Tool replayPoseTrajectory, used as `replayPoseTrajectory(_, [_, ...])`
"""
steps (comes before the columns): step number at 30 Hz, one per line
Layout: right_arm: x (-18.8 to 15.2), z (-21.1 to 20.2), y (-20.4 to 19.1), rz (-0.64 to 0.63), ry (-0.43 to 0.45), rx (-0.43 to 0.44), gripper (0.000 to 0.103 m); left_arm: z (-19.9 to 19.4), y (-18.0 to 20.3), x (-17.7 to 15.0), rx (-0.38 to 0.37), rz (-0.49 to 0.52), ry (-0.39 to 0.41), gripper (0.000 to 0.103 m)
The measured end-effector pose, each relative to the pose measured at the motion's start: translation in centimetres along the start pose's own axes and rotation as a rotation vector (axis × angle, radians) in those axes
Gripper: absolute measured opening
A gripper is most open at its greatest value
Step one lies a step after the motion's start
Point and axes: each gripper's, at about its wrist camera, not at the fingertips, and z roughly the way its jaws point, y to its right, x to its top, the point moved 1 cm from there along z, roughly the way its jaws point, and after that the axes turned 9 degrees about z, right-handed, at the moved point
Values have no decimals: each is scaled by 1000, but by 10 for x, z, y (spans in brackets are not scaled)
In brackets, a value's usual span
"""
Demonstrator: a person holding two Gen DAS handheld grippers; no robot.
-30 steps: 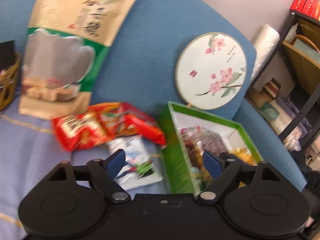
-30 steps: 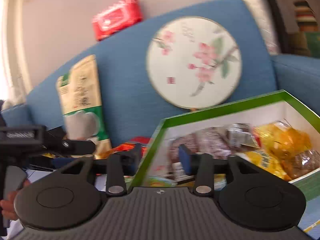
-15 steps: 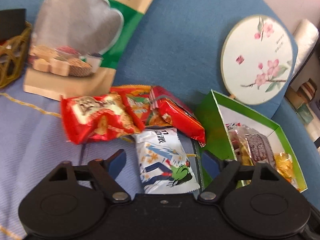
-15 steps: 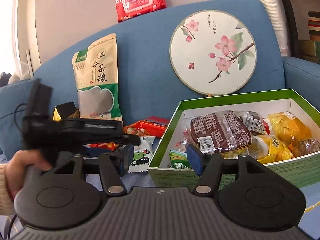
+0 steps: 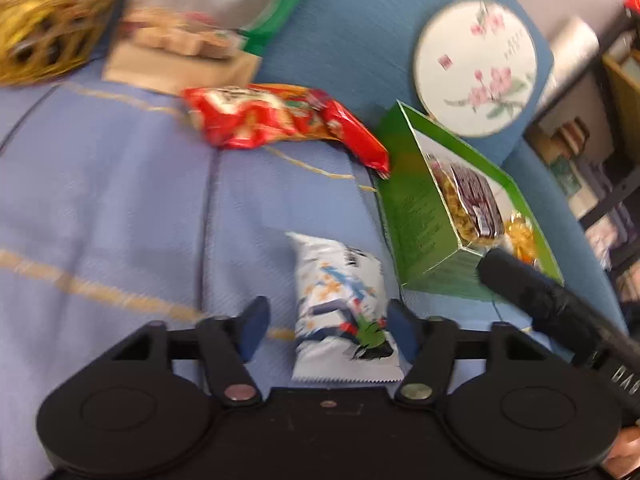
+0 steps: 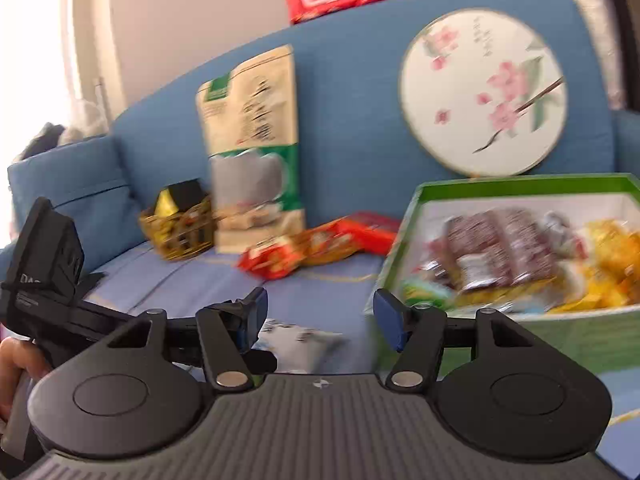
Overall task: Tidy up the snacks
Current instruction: 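Lower the left gripper onto the white cartoon-printed snack bag and close, then carry the white bag over the green box and open left gripper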
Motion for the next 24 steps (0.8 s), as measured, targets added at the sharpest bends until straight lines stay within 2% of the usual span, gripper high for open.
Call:
replayPoseTrajectory(3, [-7,9,-6,52,-100,72,97,-11,-8,4,-11,-27,10,95])
replayPoseTrajectory(6, [-17,25,-2,98,-194,59,97,-8,-12,13,-46,-52,13,95])
replayPoseTrajectory(10, [-22,36,15,193,-239,45,94,7,-9,17,-79,-49,-2,95])
replayPoseTrajectory(14, [-25,42,28,287,-254,85,94,21,-9,18,-98,-57,-21,94])
replayPoseTrajectory(15, [-29,45,31,313,-262,92,93,24,-9,18,-99,-57,-18,86])
replayPoseTrajectory(16, [-31,50,33,337,-264,95,89,26,-9,18,-95,-50,-18,64])
replayPoseTrajectory(17, [-33,54,34,357,-254,105,80,29,-9,18,-91,-36,-25,51])
replayPoseTrajectory(18, [-34,58,32,359,-258,106,78,30,-9,18,-98,-36,-25,45])
replayPoseTrajectory(20, [-31,55,30,350,-250,97,67,29,-9,19,-95,-70,-27,43])
replayPoseTrajectory(24, [-22,36,25,319,-201,114,64,13,6,26,-115,-37,-6,40])
